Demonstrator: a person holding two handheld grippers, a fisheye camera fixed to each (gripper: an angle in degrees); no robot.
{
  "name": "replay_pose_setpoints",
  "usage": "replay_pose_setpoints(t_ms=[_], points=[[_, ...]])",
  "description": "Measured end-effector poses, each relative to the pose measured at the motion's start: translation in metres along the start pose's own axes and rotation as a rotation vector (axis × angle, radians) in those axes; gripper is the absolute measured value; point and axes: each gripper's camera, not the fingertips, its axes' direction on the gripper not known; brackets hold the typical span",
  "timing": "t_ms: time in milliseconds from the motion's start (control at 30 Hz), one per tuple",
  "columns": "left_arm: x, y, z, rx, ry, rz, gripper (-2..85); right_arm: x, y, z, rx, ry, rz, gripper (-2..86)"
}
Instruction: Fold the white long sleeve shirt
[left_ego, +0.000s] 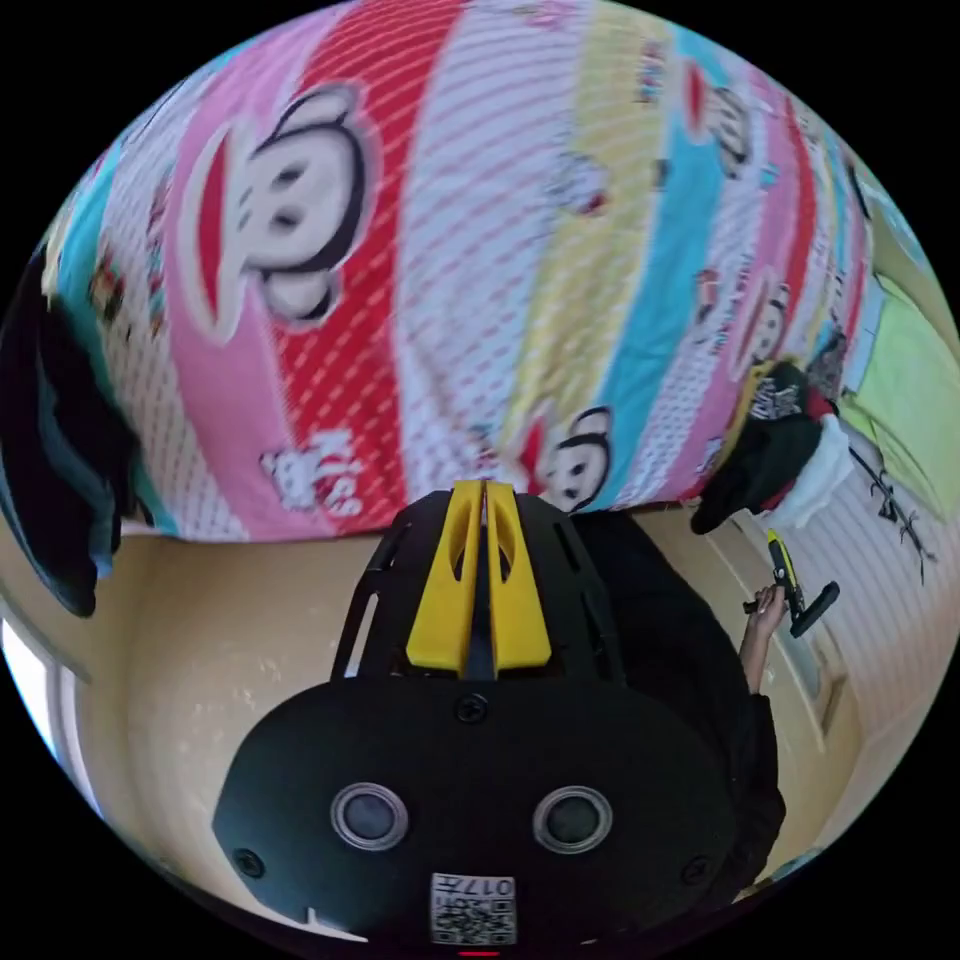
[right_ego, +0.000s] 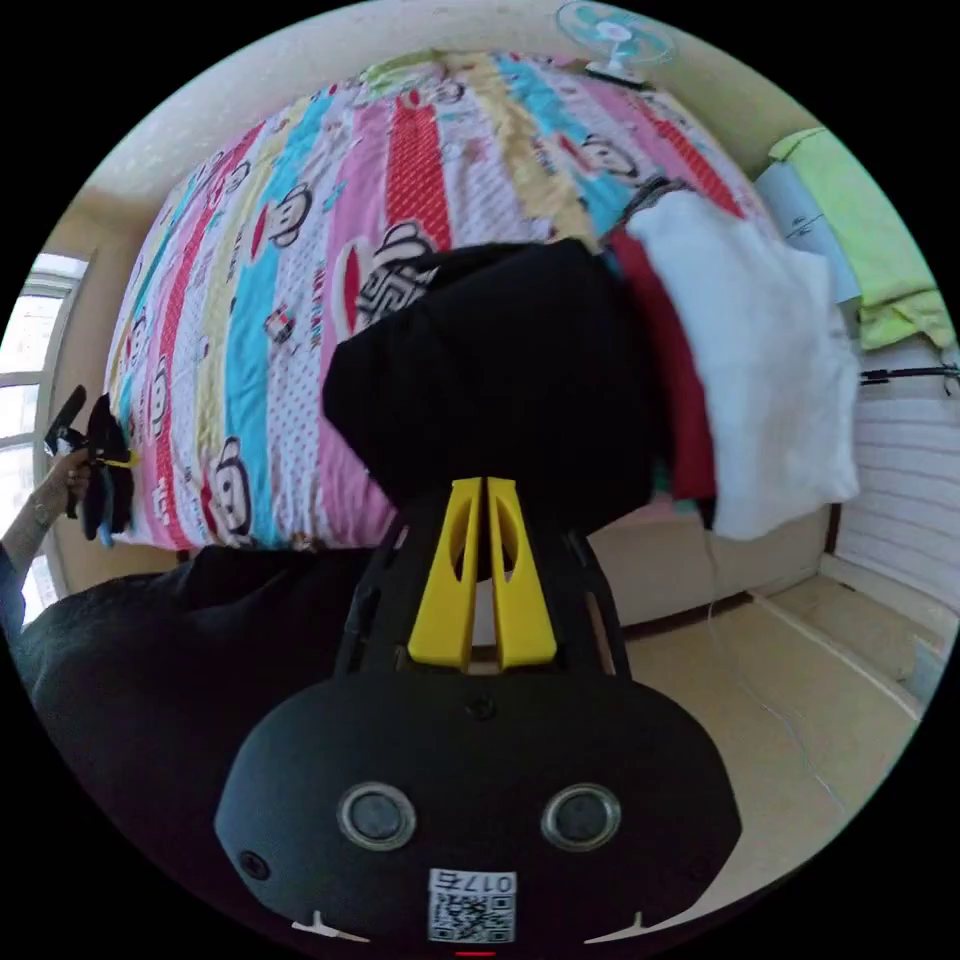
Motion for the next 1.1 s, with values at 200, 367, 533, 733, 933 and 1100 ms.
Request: replay_pose_setpoints(t_ms=[200,367,533,733,933,1100], points=[[0.167,0.016,0.102,0.114,0.526,0.402,-0.5,0.158,0.015,-0.075,0.201,0.097,0.258,9.9],[0.247,0.068,0.214,-0.007,0.733,0.493,0.1,0.248,0.022,-0.081,0.279,-0.032,0.413,12.0],[0.276,0.082,0.210,0.000,0.404,0.659,5.2,0.259,0.045,-0.039,0.199,-0.332,0.385,9.1],[0.273,0.085,0.159,0.143,0.462,0.707,10.6,0.194,0.159,-0.108,0.493,-0.794,0.007,4.0],[0.286,0.080,0.207,0.117,0.800,0.740,21.2,0.022,0.276,-0.108,0.427,-0.948,-0.165,3.6],[0.271,0.037,0.312,-0.059,0.861,0.489,22.5,-0.030,0.349,-0.067,0.453,-1.390,-0.048,3.6]])
